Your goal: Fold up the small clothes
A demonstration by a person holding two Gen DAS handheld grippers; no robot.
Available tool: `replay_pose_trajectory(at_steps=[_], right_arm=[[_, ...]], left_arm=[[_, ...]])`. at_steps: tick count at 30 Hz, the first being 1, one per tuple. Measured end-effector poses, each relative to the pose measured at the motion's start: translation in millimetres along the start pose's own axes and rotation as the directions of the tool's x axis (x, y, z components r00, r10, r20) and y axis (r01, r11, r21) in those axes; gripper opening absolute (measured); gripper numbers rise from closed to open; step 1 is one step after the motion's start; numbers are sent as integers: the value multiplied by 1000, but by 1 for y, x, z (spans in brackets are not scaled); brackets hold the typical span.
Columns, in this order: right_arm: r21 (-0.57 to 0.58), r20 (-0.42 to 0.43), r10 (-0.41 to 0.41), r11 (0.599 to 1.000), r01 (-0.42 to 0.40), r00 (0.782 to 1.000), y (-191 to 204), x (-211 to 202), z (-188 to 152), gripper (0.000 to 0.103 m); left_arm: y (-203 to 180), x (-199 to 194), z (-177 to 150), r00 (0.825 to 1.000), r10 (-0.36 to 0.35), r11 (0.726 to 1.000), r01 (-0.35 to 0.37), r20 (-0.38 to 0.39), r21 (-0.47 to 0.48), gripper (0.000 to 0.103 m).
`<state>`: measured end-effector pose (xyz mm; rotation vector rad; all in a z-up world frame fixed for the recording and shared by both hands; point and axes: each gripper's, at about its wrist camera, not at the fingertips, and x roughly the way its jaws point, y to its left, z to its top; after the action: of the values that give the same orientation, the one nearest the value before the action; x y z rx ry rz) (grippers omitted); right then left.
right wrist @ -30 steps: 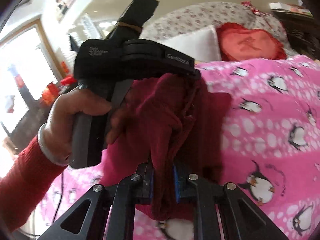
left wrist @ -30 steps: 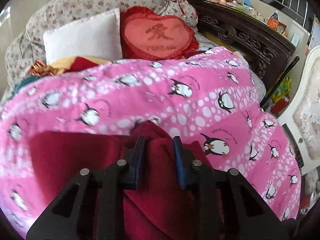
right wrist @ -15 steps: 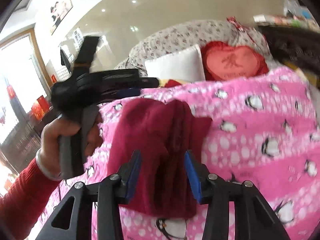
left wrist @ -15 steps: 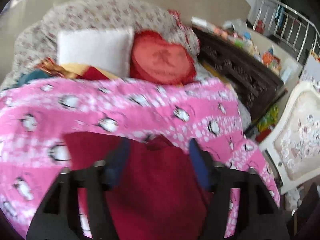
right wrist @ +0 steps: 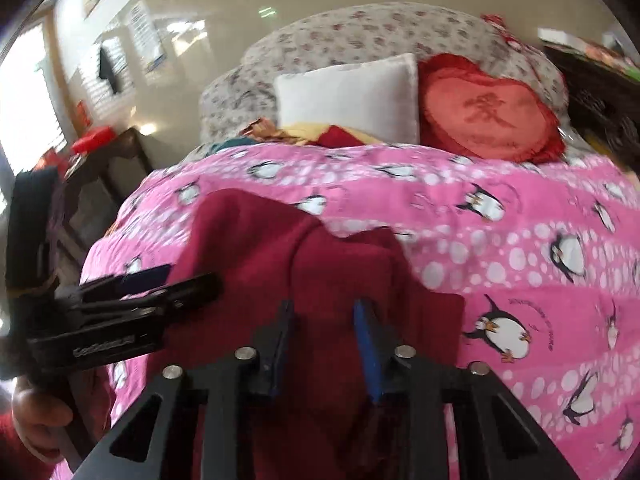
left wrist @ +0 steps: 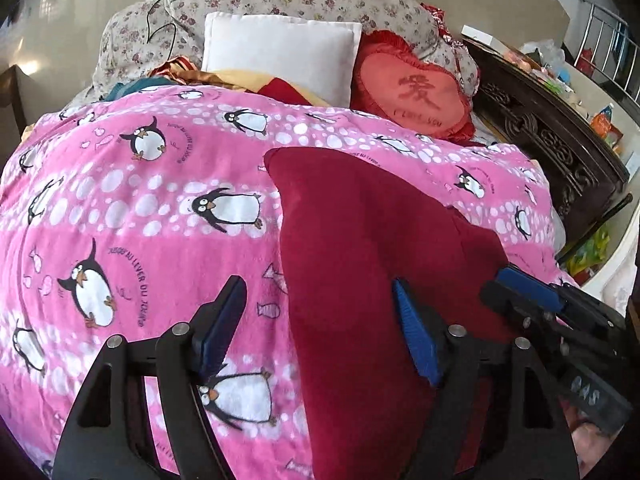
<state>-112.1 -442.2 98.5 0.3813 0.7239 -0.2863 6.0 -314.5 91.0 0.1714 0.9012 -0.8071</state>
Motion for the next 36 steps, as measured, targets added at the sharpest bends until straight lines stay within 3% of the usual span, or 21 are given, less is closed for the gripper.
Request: replay_pose_trajectory(at_steps=[5, 12, 15, 17, 20, 23, 25, 27, 28, 30, 33, 36], right_arm=[[-13, -5, -19, 1000, 19, 1000, 3, -8, 2, 26], [-57, 29, 34, 998, -32, 999, 24, -73, -34, 30], [-82, 31, -20, 996, 23, 999, 27, -79, -57, 30], [-102, 5, -94, 990, 93, 996, 25, -69, -66, 30], [-80, -32, -114, 991, 111, 993, 14, -48, -78, 33], [-51, -9, -57, 997, 57, 998, 6, -56, -80, 37], [14, 18, 8, 1000, -9, 1000, -6, -68, -80, 51], [50, 56, 23, 998, -26, 998, -17, -74, -78, 78], [66, 69, 30, 997, -35, 997, -23, -74, -77, 82], [120, 47, 80, 989, -85, 996, -37, -63, -73, 83], [192, 23, 202, 960, -203, 979, -49, -44, -69, 84], [172, 16, 228, 958, -228, 973, -47, -36, -64, 85]], left_arm=[[-4, -3, -3, 1000, 24, 1000, -24, 13, 11, 80], [-5, -54, -35, 998, -17, 998, 14, 59, 56, 80], [-13, -63, -58, 996, -65, 995, 60, 67, 74, 80], [-19, -54, -73, 995, -92, 993, 89, 32, 80, 80], [-27, -35, -90, 997, -83, 992, 83, -6, 92, 80], [-21, -33, -95, 992, -127, 990, 127, 4, 56, 81], [-13, -39, -92, 986, -168, 986, 168, -11, 20, 81], [-2, -50, -88, 973, -231, 973, 232, 19, -18, 81], [3, -53, -86, 968, -250, 968, 251, 39, -30, 81], [12, -53, -81, 960, -276, 958, 279, 54, -67, 81], [20, -36, -77, 940, -342, 930, 338, 0, -144, 81], [24, -18, -77, 924, -381, 908, 368, -28, -202, 82]])
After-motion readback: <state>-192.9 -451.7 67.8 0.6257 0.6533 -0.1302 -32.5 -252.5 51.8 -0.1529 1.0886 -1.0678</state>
